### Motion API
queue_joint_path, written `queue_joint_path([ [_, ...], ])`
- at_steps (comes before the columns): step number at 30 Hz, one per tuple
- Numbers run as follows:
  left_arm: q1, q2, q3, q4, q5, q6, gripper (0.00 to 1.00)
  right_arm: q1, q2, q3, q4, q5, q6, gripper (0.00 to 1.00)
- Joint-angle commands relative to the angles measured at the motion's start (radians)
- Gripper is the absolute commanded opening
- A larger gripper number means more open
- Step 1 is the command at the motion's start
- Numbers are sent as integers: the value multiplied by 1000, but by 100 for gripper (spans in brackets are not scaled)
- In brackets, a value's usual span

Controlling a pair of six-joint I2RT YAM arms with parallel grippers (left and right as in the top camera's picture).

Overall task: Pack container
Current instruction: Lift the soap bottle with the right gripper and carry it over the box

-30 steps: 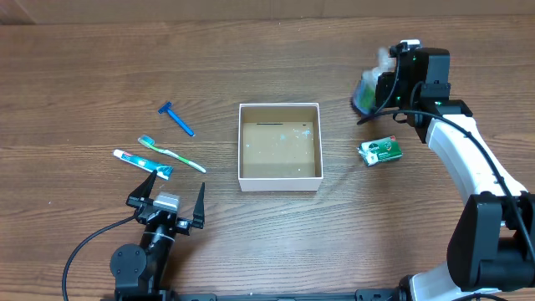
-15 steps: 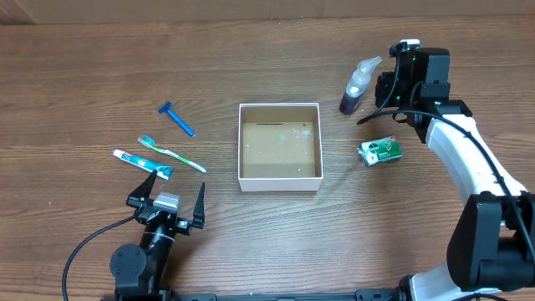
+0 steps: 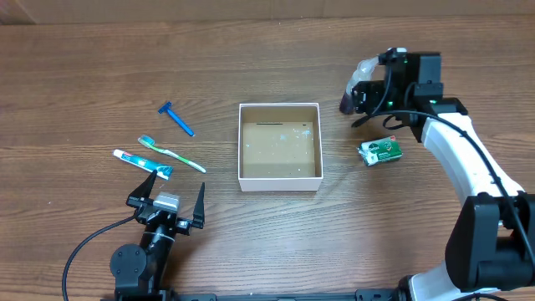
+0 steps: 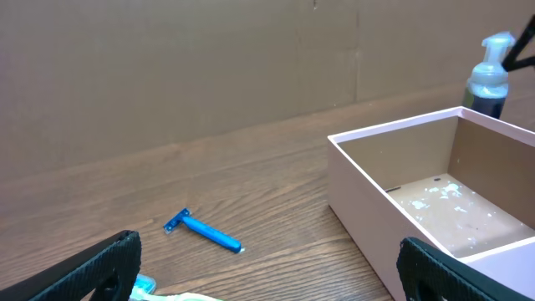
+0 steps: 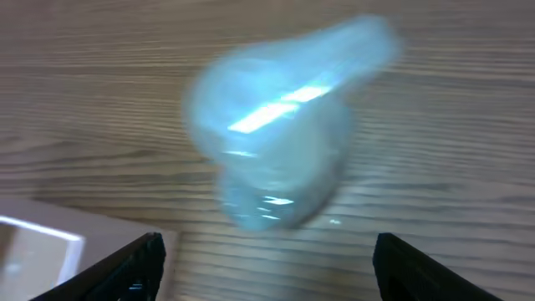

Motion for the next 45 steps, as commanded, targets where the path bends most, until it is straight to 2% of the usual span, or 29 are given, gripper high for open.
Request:
queue_joint_path([
  [1, 6, -10, -3, 1, -11, 11, 100, 63, -18, 72, 18, 5, 61, 83],
  [6, 6, -10, -3, 1, -11, 11, 100, 121, -14, 78, 118, 204, 164, 85],
  [9, 6, -10, -3, 1, -11, 11, 100, 129, -6, 78, 146, 256, 207, 85],
  [20, 6, -10, -3, 2, -11, 11, 100, 129, 2, 77, 172, 337, 235, 85],
  [33, 6, -10, -3, 1, -11, 11, 100, 114, 97, 77, 257, 394, 247, 85],
  [39, 6, -10, -3, 1, -11, 11, 100, 79, 103, 77, 282, 394, 247, 82],
  [45, 6, -10, -3, 1, -11, 11, 100, 48, 126, 77, 295, 393, 247, 75],
])
